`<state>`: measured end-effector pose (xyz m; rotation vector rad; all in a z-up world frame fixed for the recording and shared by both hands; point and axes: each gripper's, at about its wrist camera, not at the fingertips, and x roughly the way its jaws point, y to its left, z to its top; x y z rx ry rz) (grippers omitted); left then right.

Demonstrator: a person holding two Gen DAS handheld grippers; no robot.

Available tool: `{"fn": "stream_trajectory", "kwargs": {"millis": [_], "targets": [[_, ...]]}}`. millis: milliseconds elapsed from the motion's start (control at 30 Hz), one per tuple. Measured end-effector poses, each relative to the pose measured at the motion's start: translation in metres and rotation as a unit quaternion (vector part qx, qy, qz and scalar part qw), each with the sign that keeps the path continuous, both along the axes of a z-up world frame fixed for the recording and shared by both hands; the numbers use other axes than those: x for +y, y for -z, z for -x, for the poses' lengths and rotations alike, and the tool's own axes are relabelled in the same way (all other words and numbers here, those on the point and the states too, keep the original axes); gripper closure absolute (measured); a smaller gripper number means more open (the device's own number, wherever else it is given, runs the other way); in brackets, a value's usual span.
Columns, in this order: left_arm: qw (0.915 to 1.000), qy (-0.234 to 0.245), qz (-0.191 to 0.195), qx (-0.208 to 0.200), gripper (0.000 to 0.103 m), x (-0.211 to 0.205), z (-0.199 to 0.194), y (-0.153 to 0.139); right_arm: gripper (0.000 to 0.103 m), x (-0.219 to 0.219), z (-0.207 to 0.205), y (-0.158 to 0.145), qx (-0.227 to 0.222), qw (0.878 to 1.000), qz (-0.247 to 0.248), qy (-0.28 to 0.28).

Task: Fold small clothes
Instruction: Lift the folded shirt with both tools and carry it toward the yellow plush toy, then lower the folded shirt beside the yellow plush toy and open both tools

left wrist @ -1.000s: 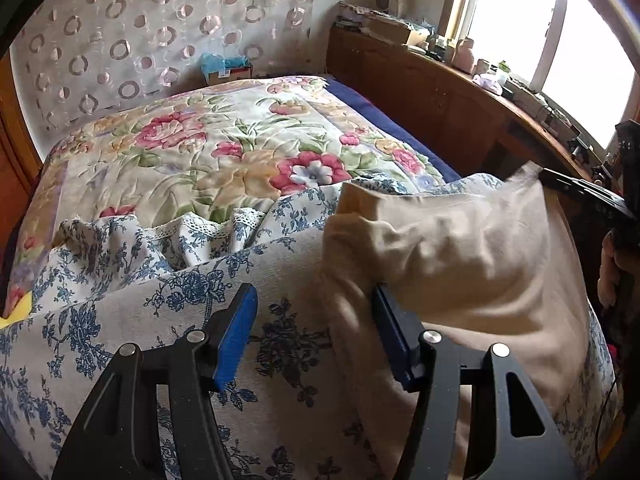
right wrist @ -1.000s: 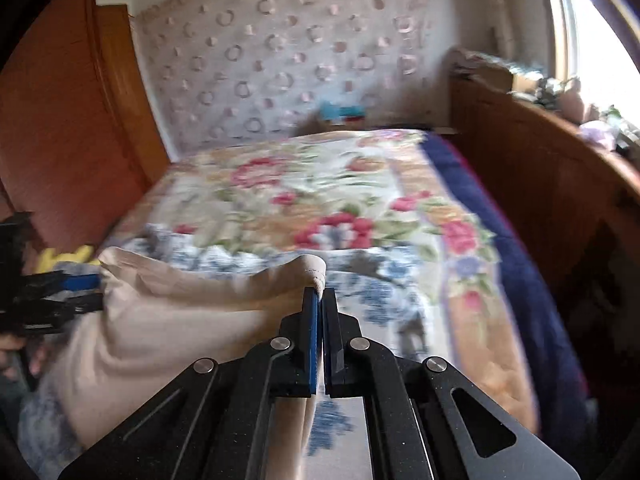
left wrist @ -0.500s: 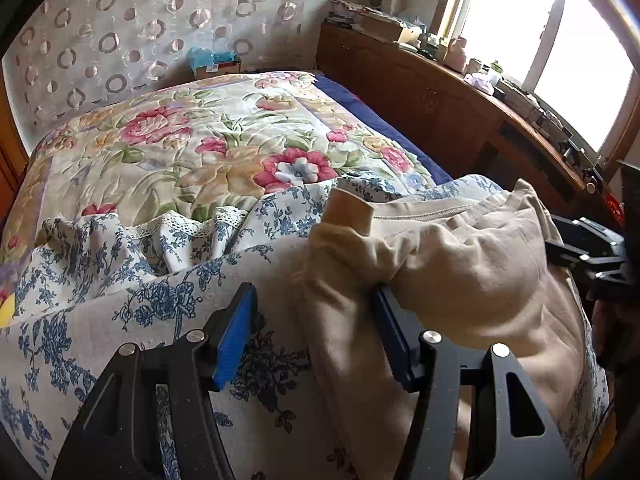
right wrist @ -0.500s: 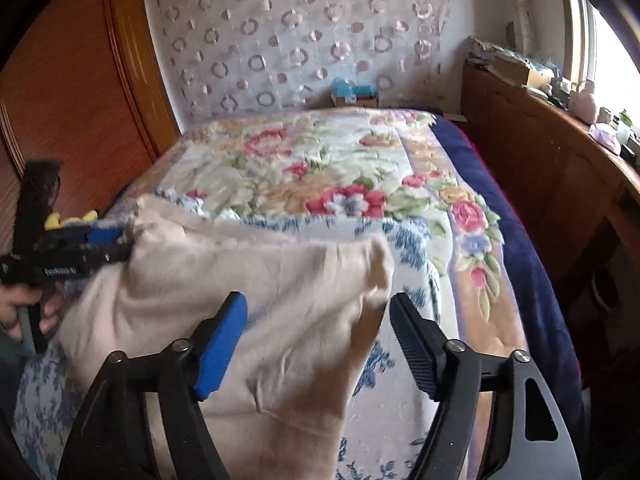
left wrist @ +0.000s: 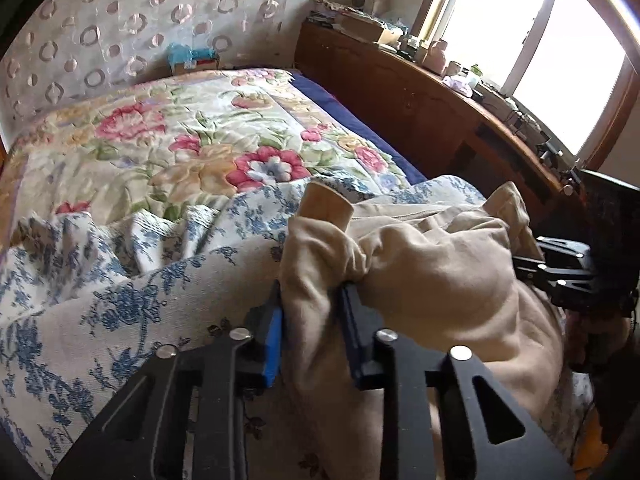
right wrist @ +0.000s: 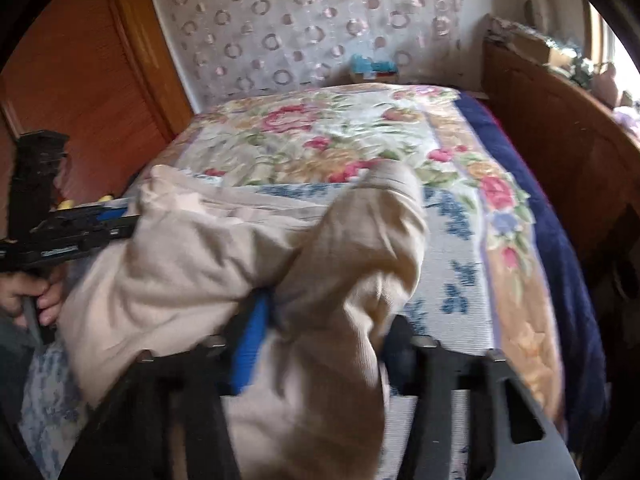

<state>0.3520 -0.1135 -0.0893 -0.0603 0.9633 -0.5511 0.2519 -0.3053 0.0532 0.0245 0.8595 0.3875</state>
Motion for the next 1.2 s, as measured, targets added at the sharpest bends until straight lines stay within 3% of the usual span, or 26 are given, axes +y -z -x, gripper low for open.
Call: {"fn": "stream_trajectory", "kwargs": {"millis": [133, 233, 433, 600, 800, 967, 1200], "targets": [[0.9999, -0.001, 0.005, -0.009, 0.091, 0.000, 0.010, -0.011, 0.086, -0.008, -0.003, 0.009, 0.002, 0.999, -0.030, -0.023], [0.9989, -0.011, 0.022, -0.040, 0.091, 0.008, 0.029, -0.034, 0.088, -0.016, 0.001, 0.005, -0.010, 0.999, -0.038, -0.028], [0.9908, -0.047, 0.048, -0.117, 0.091, 0.043, 0.086, -0.093, 0.088, -0.009, 0.034, -0.044, -0.091, 0.993, -0.035, -0.061], [0.9771, -0.112, 0.034, -0.178, 0.091, 0.094, 0.131, -0.125, 0.088, 0.024, 0.044, -0.078, -0.139, 0.983, -0.026, -0.114], [0.9623, -0.198, 0.015, -0.186, 0.091, 0.173, 0.171, -0.123, 0.089, 0.106, 0.026, -0.103, -0.171, 0.964, -0.002, -0.202], [0.9430, -0.282, -0.007, -0.176, 0.091, 0.238, 0.206, -0.094, 0.089, 0.201, 0.010, -0.106, -0.180, 0.938, 0.032, -0.293], [0.9193, -0.365, 0.029, -0.145, 0.091, 0.291, 0.230, -0.053, 0.089, 0.333, -0.020, -0.089, -0.168, 0.905, 0.087, -0.380]]}}
